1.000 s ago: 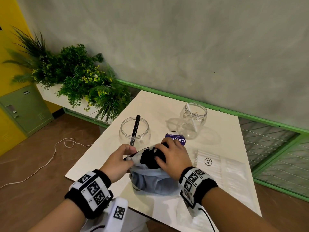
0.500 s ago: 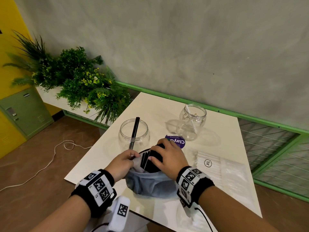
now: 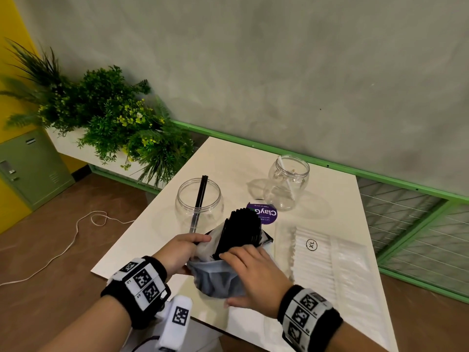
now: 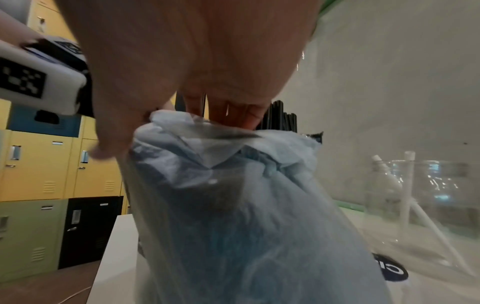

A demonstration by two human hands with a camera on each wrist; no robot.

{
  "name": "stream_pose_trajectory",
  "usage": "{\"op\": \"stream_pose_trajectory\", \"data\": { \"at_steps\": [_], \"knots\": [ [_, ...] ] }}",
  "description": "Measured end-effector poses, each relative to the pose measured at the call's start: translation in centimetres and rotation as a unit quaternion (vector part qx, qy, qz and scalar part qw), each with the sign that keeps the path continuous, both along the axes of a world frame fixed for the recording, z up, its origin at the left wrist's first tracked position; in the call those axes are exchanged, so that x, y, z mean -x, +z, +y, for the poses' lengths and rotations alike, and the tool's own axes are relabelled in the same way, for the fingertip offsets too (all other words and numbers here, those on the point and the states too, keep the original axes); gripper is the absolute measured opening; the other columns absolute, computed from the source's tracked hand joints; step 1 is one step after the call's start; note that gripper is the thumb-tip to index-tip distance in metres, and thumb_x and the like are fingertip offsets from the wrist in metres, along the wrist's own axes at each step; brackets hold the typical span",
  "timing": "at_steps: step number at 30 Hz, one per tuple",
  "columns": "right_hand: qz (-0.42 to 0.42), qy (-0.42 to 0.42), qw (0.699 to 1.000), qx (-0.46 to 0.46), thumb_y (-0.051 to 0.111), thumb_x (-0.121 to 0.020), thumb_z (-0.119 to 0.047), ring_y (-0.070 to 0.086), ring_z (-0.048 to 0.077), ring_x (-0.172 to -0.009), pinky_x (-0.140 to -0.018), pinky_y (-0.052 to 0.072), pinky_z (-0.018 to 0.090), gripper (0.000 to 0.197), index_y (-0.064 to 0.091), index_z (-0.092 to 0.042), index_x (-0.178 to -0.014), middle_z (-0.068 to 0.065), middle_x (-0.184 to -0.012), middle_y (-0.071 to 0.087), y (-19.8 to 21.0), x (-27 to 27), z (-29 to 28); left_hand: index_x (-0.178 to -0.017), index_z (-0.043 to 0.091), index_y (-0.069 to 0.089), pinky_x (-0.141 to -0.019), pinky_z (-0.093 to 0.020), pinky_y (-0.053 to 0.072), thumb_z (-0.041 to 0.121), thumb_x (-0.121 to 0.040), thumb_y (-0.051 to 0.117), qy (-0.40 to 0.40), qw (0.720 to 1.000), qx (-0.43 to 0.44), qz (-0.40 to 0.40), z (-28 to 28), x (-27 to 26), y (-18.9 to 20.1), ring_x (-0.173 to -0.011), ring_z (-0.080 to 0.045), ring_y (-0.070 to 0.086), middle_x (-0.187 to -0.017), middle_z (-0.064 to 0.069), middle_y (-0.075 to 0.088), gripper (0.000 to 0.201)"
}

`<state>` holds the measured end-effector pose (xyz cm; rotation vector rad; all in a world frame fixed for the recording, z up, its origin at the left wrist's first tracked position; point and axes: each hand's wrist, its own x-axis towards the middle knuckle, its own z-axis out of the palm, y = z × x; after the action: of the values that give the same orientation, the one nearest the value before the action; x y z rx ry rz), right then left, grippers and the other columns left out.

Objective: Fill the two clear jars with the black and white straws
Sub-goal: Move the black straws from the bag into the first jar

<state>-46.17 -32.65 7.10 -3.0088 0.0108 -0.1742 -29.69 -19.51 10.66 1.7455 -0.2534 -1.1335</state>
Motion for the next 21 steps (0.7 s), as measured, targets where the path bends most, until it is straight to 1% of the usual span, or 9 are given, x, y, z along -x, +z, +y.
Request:
{"op": "stream_pose_trajectory", "data": {
  "at_steps": [2, 5, 9, 11, 13, 15, 17, 19, 21],
  "knots": [
    [0.014, -0.019, 0.999, 0.023, 0.067, -0.061, -0.063, 0.053, 0.019, -0.097, -0.087, 0.038, 0.034, 0.079, 0.043, -0.024, -0.125, -0.006, -0.105, 0.061, -0.6, -0.2, -0.1, -0.103, 0.015, 0.066, -0.062, -0.031, 0.049, -0.015, -0.077, 0.036, -0.002, 1.0, 0.013, 0.012, -0.2, 0.1, 0.0, -0.078, -0.029, 0.057, -0.091, -0.017, 0.066, 0.05],
    [-0.015, -0.032, 0.998, 0.049, 0.07, -0.057, -0.053, 0.057, 0.015, -0.078, -0.074, 0.038, 0.031, 0.053, 0.053, -0.029, -0.101, -0.011, -0.084, 0.06, -0.5, -0.7, -0.3, -0.108, 0.01, 0.064, -0.063, -0.032, 0.049, -0.009, -0.082, 0.035, 0.028, 0.997, 0.05, 0.044, -0.2, 0.1, -0.3, -0.078, -0.028, 0.056, -0.093, -0.02, 0.063, 0.043],
    [-0.027, -0.048, 0.998, 0.003, 0.068, -0.057, -0.036, 0.058, 0.015, -0.071, -0.067, 0.039, 0.029, 0.04, 0.048, -0.028, -0.091, -0.01, -0.079, 0.059, -0.3, -0.8, -0.5, -0.101, 0.009, 0.063, -0.061, -0.032, 0.05, 0.011, -0.089, 0.058, 0.047, 0.995, 0.072, 0.043, -0.1, 0.5, -0.4, -0.077, -0.023, 0.058, -0.093, -0.016, 0.058, 0.013],
    [-0.038, -0.058, 0.998, -0.008, 0.071, -0.054, -0.03, 0.058, 0.016, -0.066, -0.065, 0.032, 0.027, 0.046, 0.041, -0.027, -0.089, -0.01, -0.075, 0.059, -0.7, -0.8, -0.7, -0.098, 0.014, 0.06, -0.063, -0.03, 0.052, 0.024, -0.075, 0.076, -0.019, 0.999, 0.041, -0.027, 0.0, 0.9, -0.7, -0.079, -0.021, 0.061, -0.094, -0.012, 0.06, 0.03],
    [-0.058, -0.083, 0.994, -0.029, 0.079, -0.049, -0.028, 0.053, 0.017, -0.055, -0.063, 0.024, 0.024, 0.056, 0.035, -0.028, -0.085, -0.009, -0.067, 0.057, -1.1, -0.7, -0.8, -0.099, 0.021, 0.058, -0.061, -0.027, 0.051, 0.036, -0.057, 0.083, -0.112, 0.988, 0.016, -0.109, 0.0, 1.2, -0.6, -0.072, -0.015, 0.06, -0.093, -0.007, 0.061, 0.051],
    [-0.073, -0.108, 0.991, -0.031, 0.084, -0.042, -0.027, 0.044, 0.017, -0.046, -0.059, 0.023, 0.024, 0.064, 0.032, -0.028, -0.081, -0.01, -0.06, 0.053, -1.5, -0.5, -0.7, -0.101, 0.025, 0.053, -0.056, -0.021, 0.047, 0.034, -0.056, 0.084, -0.176, 0.967, 0.006, -0.186, 0.1, 1.4, -0.4, -0.06, -0.007, 0.056, -0.09, -0.003, 0.061, 0.056],
    [-0.087, -0.108, 0.99, -0.026, 0.082, -0.038, -0.02, 0.039, 0.017, -0.045, -0.055, 0.024, 0.022, 0.063, 0.033, -0.027, -0.077, -0.009, -0.059, 0.051, -1.9, -0.3, -0.4, -0.101, 0.025, 0.05, -0.053, -0.02, 0.045, 0.026, -0.062, 0.084, -0.19, 0.953, 0.0, -0.238, 0.1, 1.4, -0.6, -0.055, -0.006, 0.053, -0.085, -0.002, 0.061, 0.052],
    [-0.107, -0.092, 0.989, -0.039, 0.079, -0.041, -0.014, 0.04, 0.017, -0.049, -0.057, 0.023, 0.021, 0.055, 0.036, -0.025, -0.075, -0.007, -0.063, 0.049, -2.4, -0.1, -0.2, -0.096, 0.024, 0.051, -0.055, -0.021, 0.046, 0.02, -0.064, 0.081, -0.169, 0.95, 0.005, -0.263, 0.1, 1.3, -0.8, -0.061, -0.01, 0.053, -0.081, -0.001, 0.06, 0.044],
    [-0.112, -0.072, 0.99, -0.037, 0.078, -0.051, -0.018, 0.045, 0.016, -0.055, -0.061, 0.029, 0.02, 0.046, 0.04, -0.024, -0.077, -0.007, -0.069, 0.049, -2.6, 0.1, 0.0, -0.091, 0.023, 0.053, -0.059, -0.021, 0.045, 0.012, -0.068, 0.078, -0.143, 0.951, 0.007, -0.274, 0.1, 1.2, -1.0, -0.067, -0.012, 0.052, -0.081, -0.001, 0.059, 0.036]
  ]
}}
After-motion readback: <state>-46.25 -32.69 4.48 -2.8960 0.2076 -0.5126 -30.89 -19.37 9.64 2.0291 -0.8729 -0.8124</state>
